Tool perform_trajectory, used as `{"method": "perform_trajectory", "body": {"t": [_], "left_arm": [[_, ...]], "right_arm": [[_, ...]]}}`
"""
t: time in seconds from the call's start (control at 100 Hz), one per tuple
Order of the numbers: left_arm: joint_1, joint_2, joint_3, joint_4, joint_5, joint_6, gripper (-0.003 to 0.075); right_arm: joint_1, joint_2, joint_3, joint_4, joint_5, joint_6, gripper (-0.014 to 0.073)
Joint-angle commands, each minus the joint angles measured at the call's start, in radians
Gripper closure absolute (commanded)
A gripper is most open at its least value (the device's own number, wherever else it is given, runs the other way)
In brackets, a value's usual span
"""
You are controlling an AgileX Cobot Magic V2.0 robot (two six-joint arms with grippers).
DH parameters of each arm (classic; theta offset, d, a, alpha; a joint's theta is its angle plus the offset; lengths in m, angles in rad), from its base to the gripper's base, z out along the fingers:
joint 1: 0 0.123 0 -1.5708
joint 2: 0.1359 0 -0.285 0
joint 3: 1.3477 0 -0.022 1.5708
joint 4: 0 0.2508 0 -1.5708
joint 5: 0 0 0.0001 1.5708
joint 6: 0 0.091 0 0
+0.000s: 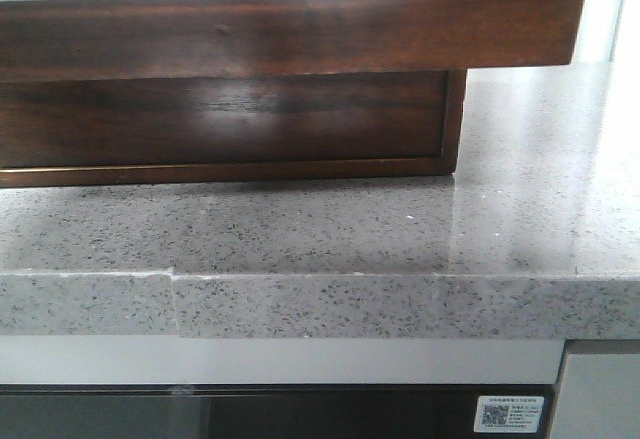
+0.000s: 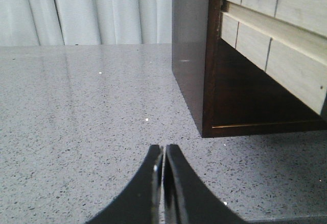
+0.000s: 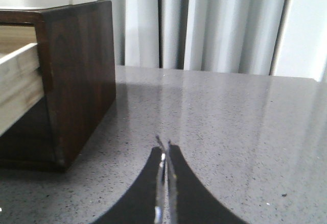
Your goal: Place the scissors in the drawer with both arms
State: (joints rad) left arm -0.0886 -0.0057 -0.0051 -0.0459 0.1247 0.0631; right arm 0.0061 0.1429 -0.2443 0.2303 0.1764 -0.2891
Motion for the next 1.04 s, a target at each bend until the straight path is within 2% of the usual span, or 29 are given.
{"method": "perform_trajectory", "body": {"t": [0.0,0.11,0.16,0.31,0.36,1.03], "left_arm": [[-0.003,-0.030,0.036,-0.007,-0.087,-0.013,0.0741],[-0.003,-0.030,0.036,-0.007,-0.087,-0.013,0.0741],[-0.003,-0.030,0.036,-0.007,-0.087,-0.013,0.0741],[-0.003,-0.030,0.036,-0.007,-0.087,-0.013,0.0741],[-0.003,-0.030,0.036,-0.007,-0.087,-0.013,0.0741],[-0.003,-0.030,0.036,-0.007,-0.087,-0.013,0.0741]], "right_arm": [[-0.007,-0.034,0.047,-0.058,-0.167,0.062,0.0662],[-0.006,-0.098,0.128,-0.223,-0.225,0.280,0.0662],[-0.007,-0.123,0.158,-0.264,-0.233,0.327,0.0662],[-0.006,-0.176,0.275,-0.271,-0.348,0.329,0.0662],[-0.006,-0.176,0.268,-0.269,-0.295,0.329,0.0662],[-0.006,-0.176,0.271,-0.272,-0.285,0.329,0.0662]]}}
